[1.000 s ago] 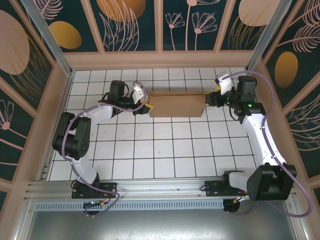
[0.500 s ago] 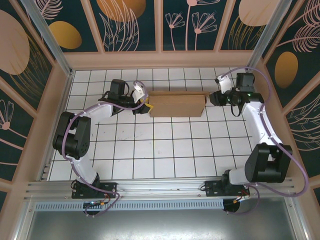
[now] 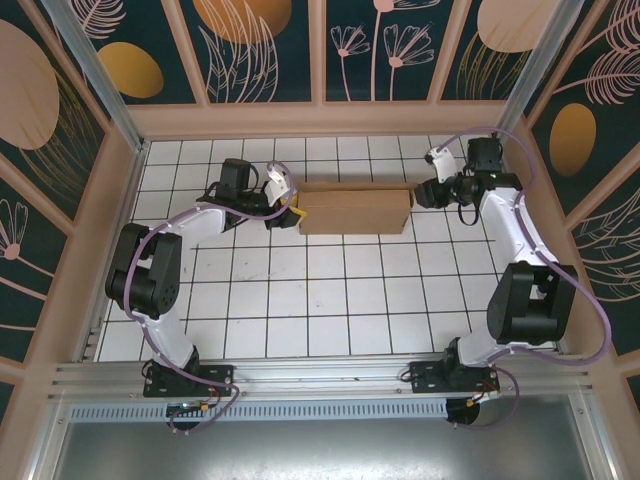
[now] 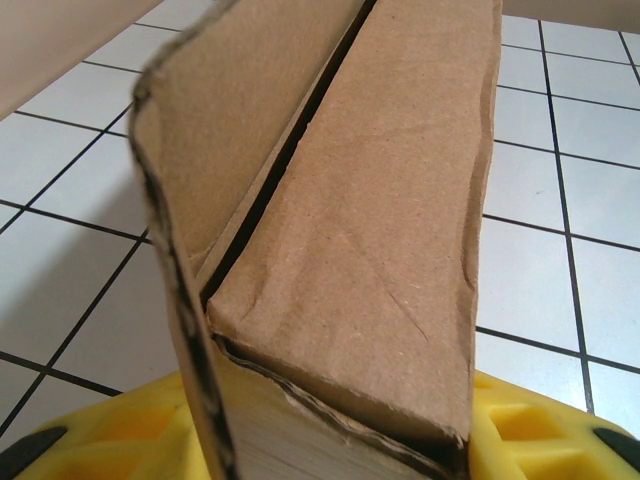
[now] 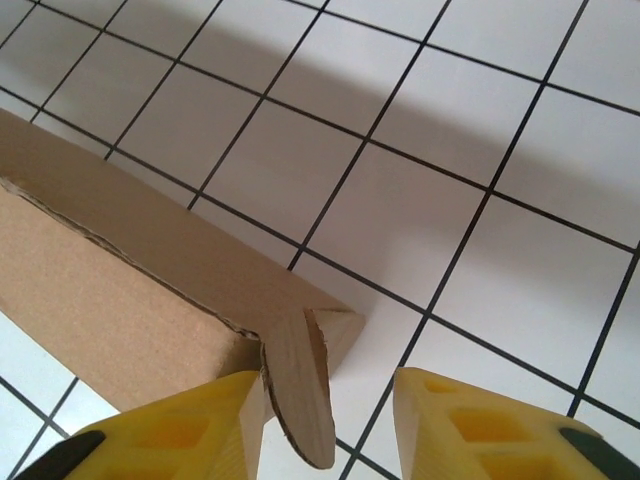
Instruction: Fold the paper box
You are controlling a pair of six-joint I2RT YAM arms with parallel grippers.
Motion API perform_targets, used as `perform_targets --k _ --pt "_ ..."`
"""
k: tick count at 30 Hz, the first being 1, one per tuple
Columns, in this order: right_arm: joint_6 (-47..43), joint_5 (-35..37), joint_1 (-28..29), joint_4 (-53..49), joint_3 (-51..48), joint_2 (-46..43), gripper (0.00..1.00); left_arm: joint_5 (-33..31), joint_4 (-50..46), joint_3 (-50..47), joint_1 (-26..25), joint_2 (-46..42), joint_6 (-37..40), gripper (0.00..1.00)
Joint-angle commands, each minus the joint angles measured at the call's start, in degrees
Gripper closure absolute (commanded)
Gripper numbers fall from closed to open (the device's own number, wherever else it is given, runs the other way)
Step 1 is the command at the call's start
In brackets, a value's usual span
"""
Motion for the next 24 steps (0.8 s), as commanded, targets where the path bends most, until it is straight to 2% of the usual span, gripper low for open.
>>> perform_targets --k 1,3,5,18,24 --pt "-0.3 -1.6 -0.1 -2.9 3.1 1.4 0.74 0.7 -2.6 0.8 -0.2 1.5 1.0 0.54" --pt "0.2 -1.6 0.0 -3.0 3.5 1.6 0.86 0.6 -2.5 0.7 -0.2 1.3 1.0 0.54" --pt "1.2 -1.6 0.4 -2.6 3.9 1.5 0.93 0.4 -2.3 0.5 -0.2 0.9 0.9 0.54" --pt "22.2 7.8 5.0 -2.5 7.4 1.8 1.0 -4.5 -3.0 -0.5 -0.7 0.5 1.5 0.54" --pt "28.9 8.5 6.3 -4.0 10.0 2.7 1.0 -5.6 -3.0 -1.1 -0.9 0.3 1.9 0.54"
